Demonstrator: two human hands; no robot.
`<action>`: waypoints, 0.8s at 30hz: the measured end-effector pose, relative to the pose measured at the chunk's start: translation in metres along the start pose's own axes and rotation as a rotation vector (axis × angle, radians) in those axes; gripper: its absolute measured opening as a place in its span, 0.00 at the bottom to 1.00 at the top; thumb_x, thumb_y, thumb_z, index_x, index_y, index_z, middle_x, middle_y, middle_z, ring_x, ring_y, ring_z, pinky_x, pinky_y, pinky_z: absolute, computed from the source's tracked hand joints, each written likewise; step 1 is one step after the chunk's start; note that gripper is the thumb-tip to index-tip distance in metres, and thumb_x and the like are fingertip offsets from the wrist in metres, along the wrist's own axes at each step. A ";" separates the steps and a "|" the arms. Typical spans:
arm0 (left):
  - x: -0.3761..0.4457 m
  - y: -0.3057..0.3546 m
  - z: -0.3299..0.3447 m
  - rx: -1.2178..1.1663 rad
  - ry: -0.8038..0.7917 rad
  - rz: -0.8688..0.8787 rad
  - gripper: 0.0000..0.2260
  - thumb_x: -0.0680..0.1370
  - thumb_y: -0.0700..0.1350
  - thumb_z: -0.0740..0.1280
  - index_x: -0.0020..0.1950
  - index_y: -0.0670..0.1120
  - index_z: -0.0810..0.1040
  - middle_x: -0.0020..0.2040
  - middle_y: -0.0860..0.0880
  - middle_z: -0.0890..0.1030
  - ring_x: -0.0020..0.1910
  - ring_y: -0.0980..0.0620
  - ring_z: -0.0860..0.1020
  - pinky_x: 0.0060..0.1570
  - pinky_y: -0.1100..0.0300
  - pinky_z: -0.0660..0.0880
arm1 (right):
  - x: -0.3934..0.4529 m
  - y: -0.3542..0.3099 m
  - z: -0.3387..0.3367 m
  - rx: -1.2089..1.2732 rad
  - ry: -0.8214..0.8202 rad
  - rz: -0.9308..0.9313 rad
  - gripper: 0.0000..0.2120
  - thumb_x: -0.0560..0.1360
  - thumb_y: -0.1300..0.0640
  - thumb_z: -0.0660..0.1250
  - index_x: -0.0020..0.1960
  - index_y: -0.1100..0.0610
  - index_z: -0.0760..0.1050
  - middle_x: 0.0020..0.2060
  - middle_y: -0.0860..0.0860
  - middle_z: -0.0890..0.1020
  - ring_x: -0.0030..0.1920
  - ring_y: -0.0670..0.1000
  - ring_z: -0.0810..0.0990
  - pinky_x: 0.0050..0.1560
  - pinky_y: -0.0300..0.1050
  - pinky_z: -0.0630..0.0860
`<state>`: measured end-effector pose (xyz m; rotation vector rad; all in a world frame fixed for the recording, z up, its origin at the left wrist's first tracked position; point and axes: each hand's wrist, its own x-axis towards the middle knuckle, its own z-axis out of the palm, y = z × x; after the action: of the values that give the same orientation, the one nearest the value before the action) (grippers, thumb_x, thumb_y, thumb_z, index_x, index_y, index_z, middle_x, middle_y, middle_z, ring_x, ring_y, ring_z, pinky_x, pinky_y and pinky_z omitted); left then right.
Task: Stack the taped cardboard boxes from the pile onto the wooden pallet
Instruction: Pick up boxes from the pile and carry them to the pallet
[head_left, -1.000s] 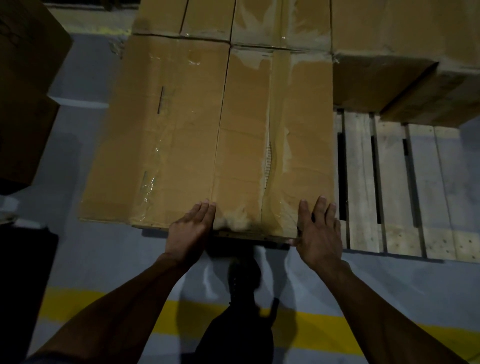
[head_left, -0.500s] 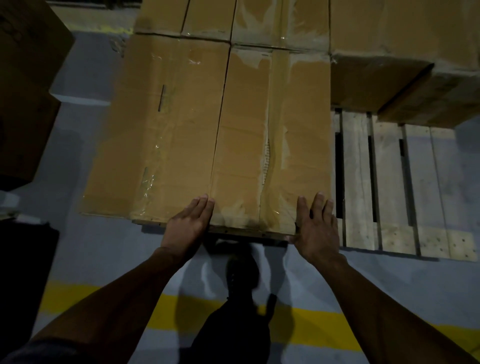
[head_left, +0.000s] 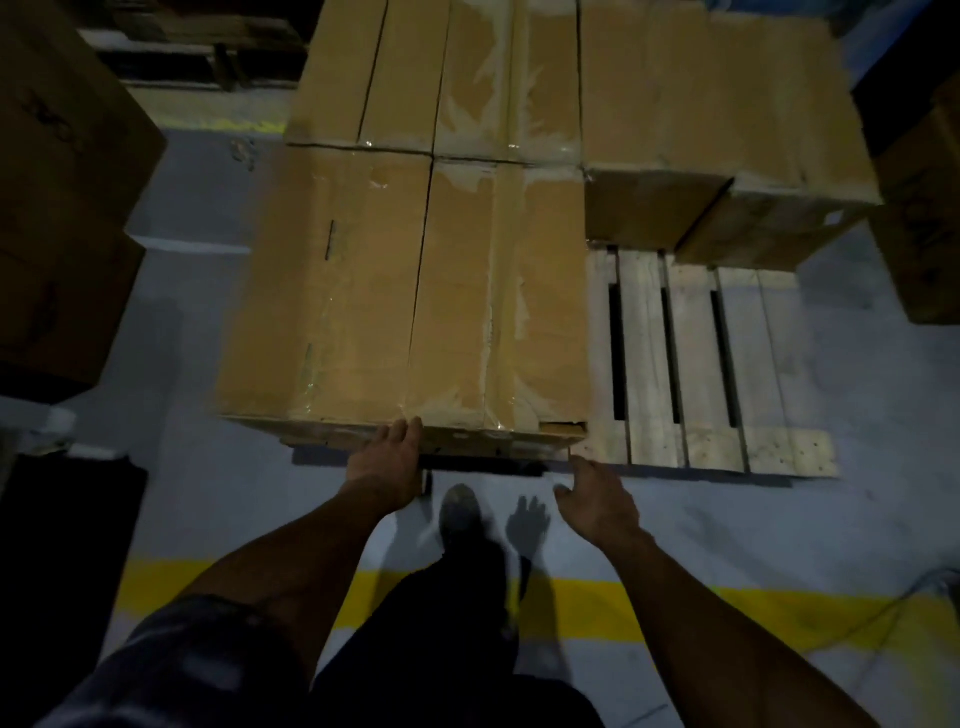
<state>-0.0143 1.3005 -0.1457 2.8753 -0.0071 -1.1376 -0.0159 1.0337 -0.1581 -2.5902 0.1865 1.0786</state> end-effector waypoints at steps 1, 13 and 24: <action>-0.016 0.007 -0.008 -0.006 -0.008 0.009 0.29 0.83 0.47 0.57 0.80 0.43 0.48 0.80 0.44 0.54 0.77 0.42 0.56 0.70 0.44 0.63 | -0.023 0.005 -0.003 0.086 -0.021 0.011 0.29 0.82 0.48 0.60 0.79 0.56 0.58 0.74 0.57 0.68 0.72 0.59 0.68 0.68 0.50 0.69; -0.154 0.117 -0.092 -0.010 0.109 0.251 0.20 0.80 0.53 0.59 0.70 0.47 0.70 0.64 0.40 0.77 0.60 0.39 0.76 0.54 0.48 0.75 | -0.218 0.050 -0.070 0.566 0.062 0.149 0.29 0.82 0.44 0.61 0.78 0.55 0.61 0.74 0.56 0.68 0.72 0.59 0.68 0.70 0.54 0.67; -0.109 0.210 -0.174 0.157 0.097 0.584 0.21 0.82 0.52 0.56 0.72 0.44 0.69 0.66 0.43 0.76 0.63 0.43 0.74 0.57 0.51 0.75 | -0.225 0.088 -0.151 0.676 0.309 0.334 0.30 0.81 0.43 0.62 0.78 0.56 0.62 0.74 0.56 0.69 0.72 0.58 0.69 0.69 0.52 0.68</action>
<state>0.0282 1.1009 0.0661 2.7436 -0.8999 -0.9067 -0.0954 0.8974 0.0787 -2.1123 0.9116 0.5521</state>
